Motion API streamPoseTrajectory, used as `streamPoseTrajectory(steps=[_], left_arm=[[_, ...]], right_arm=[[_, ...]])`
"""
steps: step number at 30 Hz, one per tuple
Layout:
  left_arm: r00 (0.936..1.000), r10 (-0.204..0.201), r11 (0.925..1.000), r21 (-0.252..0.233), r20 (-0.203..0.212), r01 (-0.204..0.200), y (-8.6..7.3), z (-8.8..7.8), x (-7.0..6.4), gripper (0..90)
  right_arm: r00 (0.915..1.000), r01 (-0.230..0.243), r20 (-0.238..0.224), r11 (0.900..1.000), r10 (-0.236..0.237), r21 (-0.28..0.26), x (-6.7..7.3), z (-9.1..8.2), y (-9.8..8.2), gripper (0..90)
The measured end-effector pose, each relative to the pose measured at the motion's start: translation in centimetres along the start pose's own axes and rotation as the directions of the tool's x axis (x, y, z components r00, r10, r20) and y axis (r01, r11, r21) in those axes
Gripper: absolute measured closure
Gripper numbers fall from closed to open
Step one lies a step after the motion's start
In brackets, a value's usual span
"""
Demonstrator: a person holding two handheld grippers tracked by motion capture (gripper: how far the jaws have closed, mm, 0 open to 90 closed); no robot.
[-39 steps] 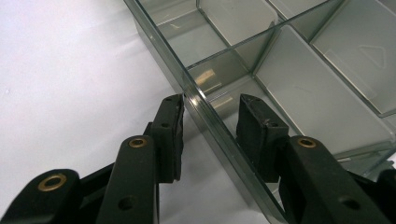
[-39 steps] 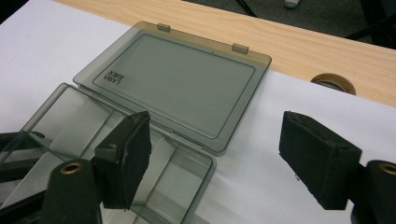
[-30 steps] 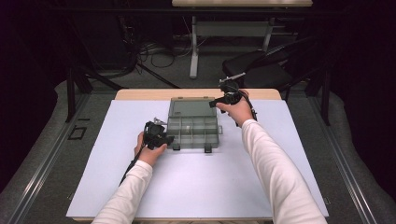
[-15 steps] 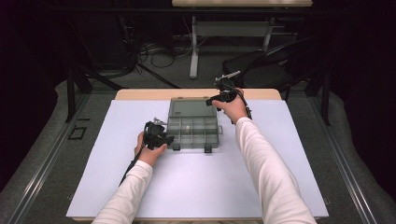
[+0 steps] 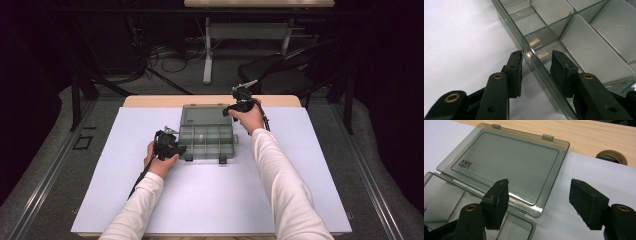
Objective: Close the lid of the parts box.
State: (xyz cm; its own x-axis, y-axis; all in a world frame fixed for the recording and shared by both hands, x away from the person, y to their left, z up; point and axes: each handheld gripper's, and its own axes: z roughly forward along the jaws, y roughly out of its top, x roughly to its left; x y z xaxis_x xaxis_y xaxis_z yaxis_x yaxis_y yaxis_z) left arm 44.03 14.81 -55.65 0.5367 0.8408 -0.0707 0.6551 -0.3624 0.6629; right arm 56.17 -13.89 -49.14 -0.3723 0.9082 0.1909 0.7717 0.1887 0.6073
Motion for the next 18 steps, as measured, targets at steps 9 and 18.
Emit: streamPoseTrajectory(steps=[9, 18], left_arm=[[1.0, 0.001, 1.0, 0.002, -0.002, -0.001, 0.0, 0.0, 0.0, 60.8], [1.0, -0.002, 1.0, -0.001, -0.001, 0.002, 0.0, 0.0, 0.0, 60.8]], right_arm=[[0.9997, -0.021, -0.01, 0.999, 0.021, 0.032, 0.0, 0.8, -0.4, 31.6], [0.9979, -0.054, -0.035, 0.998, 0.054, 0.026, -0.2, 1.9, -1.1, 31.4]])
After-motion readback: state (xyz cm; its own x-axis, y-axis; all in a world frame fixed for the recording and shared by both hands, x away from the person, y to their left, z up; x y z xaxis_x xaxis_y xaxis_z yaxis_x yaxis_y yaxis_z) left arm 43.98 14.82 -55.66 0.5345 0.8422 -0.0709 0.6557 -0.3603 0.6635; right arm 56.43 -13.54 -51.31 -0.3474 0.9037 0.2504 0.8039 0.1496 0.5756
